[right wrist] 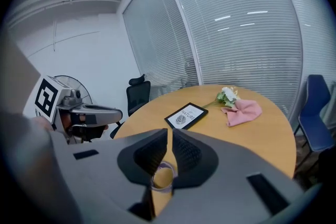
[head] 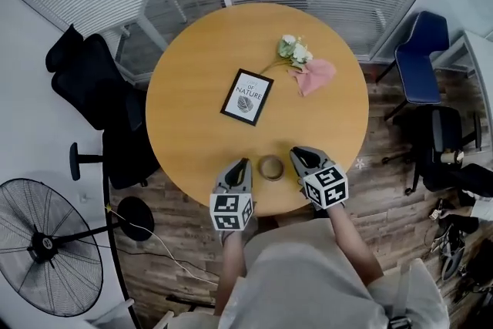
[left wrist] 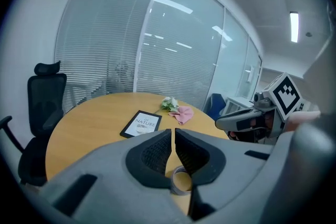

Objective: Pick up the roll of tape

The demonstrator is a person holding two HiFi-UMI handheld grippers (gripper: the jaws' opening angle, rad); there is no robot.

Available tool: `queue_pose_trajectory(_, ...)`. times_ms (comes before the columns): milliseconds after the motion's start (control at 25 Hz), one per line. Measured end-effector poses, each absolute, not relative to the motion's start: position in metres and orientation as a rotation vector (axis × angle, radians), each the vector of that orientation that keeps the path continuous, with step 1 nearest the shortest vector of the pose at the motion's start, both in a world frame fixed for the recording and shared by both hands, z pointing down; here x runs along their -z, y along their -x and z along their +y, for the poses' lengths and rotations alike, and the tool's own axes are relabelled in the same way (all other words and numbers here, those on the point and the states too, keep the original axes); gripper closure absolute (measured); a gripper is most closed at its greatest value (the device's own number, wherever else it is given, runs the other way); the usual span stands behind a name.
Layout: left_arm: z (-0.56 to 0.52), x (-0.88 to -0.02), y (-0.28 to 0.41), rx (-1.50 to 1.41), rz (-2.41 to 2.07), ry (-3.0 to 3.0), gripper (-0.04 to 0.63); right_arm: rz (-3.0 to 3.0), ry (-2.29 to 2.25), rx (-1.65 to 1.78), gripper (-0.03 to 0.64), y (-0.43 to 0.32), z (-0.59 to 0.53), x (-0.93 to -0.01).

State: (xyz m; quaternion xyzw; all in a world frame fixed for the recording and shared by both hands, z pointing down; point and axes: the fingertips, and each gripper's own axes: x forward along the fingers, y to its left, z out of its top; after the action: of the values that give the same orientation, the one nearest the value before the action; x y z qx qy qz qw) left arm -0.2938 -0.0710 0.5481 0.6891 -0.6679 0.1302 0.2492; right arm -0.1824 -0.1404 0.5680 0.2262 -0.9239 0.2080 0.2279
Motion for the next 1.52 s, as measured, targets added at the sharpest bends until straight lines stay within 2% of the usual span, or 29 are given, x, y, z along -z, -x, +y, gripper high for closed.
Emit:
queue_pose_trajectory(200, -0.067, -0.559, 0.299, -0.432, -1.701, -1.958, 0.576, -2.509, -0.753, -0.652, 0.572, 0.186, -0.133, -0.579)
queue_pose_trajectory(280, -0.066, -0.566, 0.302, -0.465, -1.653, -1.980, 0.531, -2.499, -0.789, -0.690, 0.561, 0.187, -0.127, -0.585)
queue_pose_trajectory(680, -0.066, -0.612, 0.298, -0.587, -1.500, -2.049, 0.439, -2.384, -0.915, -0.755, 0.527, 0.181, -0.101, -0.630)
queue_pose_trajectory(840, -0.062, -0.633, 0.287, -0.594, -1.465, -2.038, 0.436, -2.340, -0.927, -0.763, 0.502, 0.175, -0.090, -0.650)
queue_pose_trajectory(1520, -0.059, -0.713, 0.261, -0.586, -1.369, -1.888, 0.437, -2.223, -0.998, -0.892, 0.502, 0.172, -0.090, -0.726)
